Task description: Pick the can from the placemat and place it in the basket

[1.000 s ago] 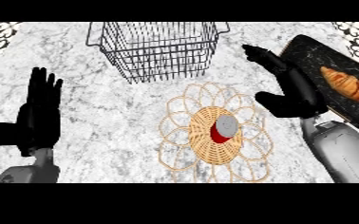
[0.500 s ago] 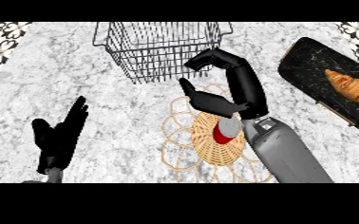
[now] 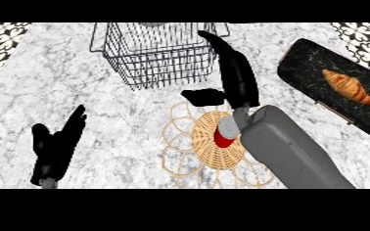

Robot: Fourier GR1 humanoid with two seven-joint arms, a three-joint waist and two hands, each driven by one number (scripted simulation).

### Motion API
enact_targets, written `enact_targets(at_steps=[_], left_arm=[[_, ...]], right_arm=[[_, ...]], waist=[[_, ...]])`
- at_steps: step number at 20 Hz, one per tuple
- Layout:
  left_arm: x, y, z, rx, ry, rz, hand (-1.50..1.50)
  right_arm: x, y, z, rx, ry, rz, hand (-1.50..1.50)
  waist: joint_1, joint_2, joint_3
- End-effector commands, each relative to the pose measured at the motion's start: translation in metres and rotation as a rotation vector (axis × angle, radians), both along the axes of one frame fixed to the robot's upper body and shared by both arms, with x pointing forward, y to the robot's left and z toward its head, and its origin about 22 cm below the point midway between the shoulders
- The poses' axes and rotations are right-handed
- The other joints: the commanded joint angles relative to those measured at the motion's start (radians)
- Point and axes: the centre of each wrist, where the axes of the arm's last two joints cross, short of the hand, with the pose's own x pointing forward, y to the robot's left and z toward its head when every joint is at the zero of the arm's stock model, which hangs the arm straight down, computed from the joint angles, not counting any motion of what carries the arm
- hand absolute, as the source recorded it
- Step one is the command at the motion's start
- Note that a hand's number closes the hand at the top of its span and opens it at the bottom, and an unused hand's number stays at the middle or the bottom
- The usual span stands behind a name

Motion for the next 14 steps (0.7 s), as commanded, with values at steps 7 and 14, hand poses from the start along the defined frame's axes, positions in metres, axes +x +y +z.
enact_targets(at_steps=[7,14], left_arm=[[-0.037,0.008,-0.033,-0.007,0.193,0.074,0.00],[-0.035,0.013,-0.027,-0.017,0.181,0.070,0.00]], right_arm=[[-0.002,-0.008,0.119,-0.494,0.124,-0.147,-1.50],[-0.017,-0.012,0.166,-0.659,0.392,-0.043,-1.50]], waist=[[-0.038,-0.011,-0.010],[-0.038,0.000,-0.008]])
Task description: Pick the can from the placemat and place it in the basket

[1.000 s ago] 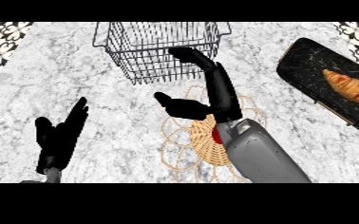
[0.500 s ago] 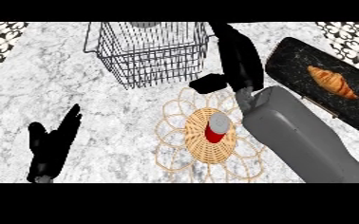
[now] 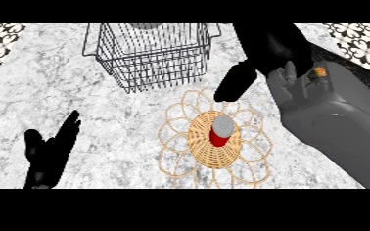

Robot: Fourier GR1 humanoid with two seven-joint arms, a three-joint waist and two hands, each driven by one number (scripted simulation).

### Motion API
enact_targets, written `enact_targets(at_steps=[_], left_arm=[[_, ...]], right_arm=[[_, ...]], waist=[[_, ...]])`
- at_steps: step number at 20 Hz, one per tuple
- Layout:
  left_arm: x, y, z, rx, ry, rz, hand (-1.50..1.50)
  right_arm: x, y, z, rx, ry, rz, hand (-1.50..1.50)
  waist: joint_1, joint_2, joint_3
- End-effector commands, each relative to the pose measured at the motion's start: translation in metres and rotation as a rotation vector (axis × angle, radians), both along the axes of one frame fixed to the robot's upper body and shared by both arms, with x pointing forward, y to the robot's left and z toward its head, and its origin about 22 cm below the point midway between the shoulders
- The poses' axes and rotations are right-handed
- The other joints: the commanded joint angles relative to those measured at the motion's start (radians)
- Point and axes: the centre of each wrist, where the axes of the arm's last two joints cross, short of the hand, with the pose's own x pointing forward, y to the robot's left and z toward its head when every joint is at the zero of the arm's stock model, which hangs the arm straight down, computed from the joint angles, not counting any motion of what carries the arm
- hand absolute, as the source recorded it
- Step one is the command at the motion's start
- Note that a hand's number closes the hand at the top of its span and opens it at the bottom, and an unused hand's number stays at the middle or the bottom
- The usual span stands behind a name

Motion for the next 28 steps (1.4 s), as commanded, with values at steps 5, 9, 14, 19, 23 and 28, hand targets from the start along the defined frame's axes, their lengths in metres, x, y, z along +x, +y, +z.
enact_targets(at_steps=[5,9,14,19,23,28], left_arm=[[-0.024,-0.002,-0.029,-0.013,0.162,0.050,0.00],[-0.024,0.003,-0.028,-0.016,0.166,0.040,0.00],[-0.024,0.000,-0.026,-0.007,0.170,0.019,0.00],[-0.021,-0.009,-0.030,-0.016,0.150,0.016,0.00],[-0.023,-0.017,-0.031,-0.048,0.153,-0.019,0.00],[-0.017,-0.003,-0.027,-0.016,0.167,-0.008,0.00]], right_arm=[[-0.017,-0.009,0.041,-0.203,0.217,-0.016,-1.50],[-0.025,-0.022,0.053,-0.197,0.247,-0.015,-1.50],[-0.037,-0.025,0.050,-0.152,0.275,-0.020,-1.50],[-0.049,-0.024,0.042,-0.121,0.261,-0.035,-1.50],[-0.055,-0.032,0.018,-0.091,0.271,-0.035,-1.50],[-0.050,-0.024,-0.008,-0.122,0.282,-0.070,-1.50]], waist=[[-0.002,0.015,-0.012],[-0.001,0.018,-0.011],[0.016,0.025,-0.009],[0.028,0.031,-0.009],[0.033,0.034,-0.008],[0.050,0.040,-0.009]])
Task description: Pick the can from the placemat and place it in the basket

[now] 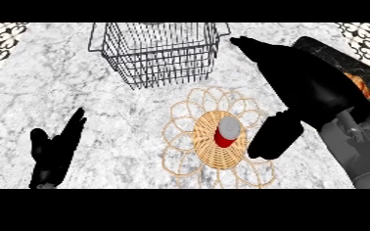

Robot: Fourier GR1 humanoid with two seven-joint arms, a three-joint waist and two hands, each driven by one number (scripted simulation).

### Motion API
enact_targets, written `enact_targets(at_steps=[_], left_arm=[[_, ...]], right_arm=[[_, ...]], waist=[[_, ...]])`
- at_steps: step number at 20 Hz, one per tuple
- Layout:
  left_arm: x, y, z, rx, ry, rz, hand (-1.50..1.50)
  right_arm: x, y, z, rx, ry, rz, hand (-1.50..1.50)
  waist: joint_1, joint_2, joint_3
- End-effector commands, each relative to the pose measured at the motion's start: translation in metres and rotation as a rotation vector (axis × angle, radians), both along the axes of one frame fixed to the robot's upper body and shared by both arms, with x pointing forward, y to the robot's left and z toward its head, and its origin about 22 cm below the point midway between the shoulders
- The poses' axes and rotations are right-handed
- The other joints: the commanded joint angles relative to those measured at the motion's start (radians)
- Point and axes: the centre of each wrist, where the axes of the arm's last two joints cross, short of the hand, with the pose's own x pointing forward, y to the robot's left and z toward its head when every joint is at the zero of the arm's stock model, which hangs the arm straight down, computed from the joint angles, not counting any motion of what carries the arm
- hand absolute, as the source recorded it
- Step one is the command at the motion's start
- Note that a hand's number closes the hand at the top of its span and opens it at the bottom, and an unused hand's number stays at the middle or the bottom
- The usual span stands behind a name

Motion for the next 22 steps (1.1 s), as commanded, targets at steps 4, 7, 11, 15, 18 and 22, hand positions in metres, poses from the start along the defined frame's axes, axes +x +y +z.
enact_targets(at_steps=[4,7,11,15,18,22], left_arm=[[-0.020,-0.007,-0.029,-0.025,0.179,0.021,0.00],[-0.024,-0.001,-0.028,-0.030,0.173,0.013,0.00],[-0.016,-0.004,-0.025,-0.018,0.181,-0.019,0.00],[-0.027,0.016,-0.030,-0.024,0.174,0.010,0.00],[-0.014,-0.007,-0.033,-0.025,0.164,0.007,0.00],[-0.012,0.008,-0.026,-0.011,0.172,0.015,0.00]], right_arm=[[-0.014,0.001,-0.041,-0.114,0.109,-0.160,-1.50],[-0.008,-0.005,-0.047,-0.091,0.102,-0.173,-1.50],[-0.006,-0.003,-0.071,-0.092,0.116,-0.181,-1.50],[-0.015,0.000,-0.090,-0.093,0.105,-0.169,-1.50],[-0.012,0.003,-0.103,-0.090,0.096,-0.181,-1.50],[-0.012,0.007,-0.109,-0.091,0.079,-0.187,-1.50]], waist=[[0.000,0.011,-0.012],[0.016,0.014,-0.012],[0.017,0.016,-0.012],[0.022,0.015,-0.012],[0.021,0.019,-0.012],[0.022,0.017,-0.012]])
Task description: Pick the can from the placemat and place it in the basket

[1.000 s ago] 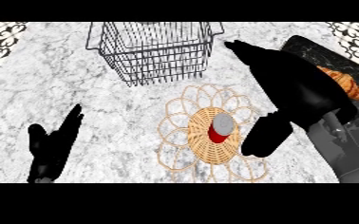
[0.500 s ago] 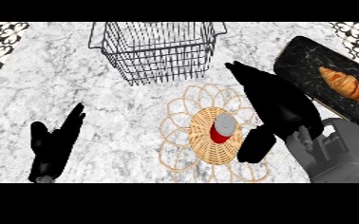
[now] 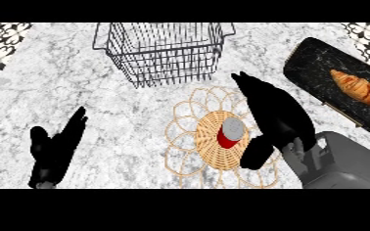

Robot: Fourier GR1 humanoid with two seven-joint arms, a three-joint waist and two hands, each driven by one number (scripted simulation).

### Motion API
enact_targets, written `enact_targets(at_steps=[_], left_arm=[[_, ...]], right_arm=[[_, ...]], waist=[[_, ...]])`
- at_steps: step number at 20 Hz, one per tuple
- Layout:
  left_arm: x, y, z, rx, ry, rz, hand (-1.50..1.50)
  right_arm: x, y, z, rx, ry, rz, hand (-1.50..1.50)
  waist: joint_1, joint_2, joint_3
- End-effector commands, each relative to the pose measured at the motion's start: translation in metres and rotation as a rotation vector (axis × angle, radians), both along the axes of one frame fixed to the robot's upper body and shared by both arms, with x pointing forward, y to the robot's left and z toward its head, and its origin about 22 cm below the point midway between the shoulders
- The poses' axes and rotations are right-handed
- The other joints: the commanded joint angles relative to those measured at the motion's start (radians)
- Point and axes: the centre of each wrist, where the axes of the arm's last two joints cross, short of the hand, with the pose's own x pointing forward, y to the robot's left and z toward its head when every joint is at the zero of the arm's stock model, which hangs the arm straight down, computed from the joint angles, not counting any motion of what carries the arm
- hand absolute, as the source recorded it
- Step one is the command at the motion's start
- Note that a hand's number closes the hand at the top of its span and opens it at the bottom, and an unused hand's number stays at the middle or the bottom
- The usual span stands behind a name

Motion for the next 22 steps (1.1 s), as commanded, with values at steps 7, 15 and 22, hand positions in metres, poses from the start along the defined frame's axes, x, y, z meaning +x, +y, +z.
enact_targets(at_steps=[7,15,22], left_arm=[[-0.017,0.000,-0.035,-0.010,0.166,0.032,0.00],[-0.018,-0.006,-0.033,-0.022,0.168,0.041,0.00],[-0.020,-0.008,-0.025,-0.019,0.171,0.008,0.00]], right_arm=[[0.001,0.024,-0.025,-0.035,0.031,-0.095,-1.50],[0.001,0.020,-0.059,-0.106,0.129,-0.118,-1.50],[0.005,0.029,-0.062,-0.088,0.119,-0.132,-1.50]], waist=[[0.008,0.013,-0.014],[0.000,0.011,-0.014],[0.009,0.010,-0.013]])
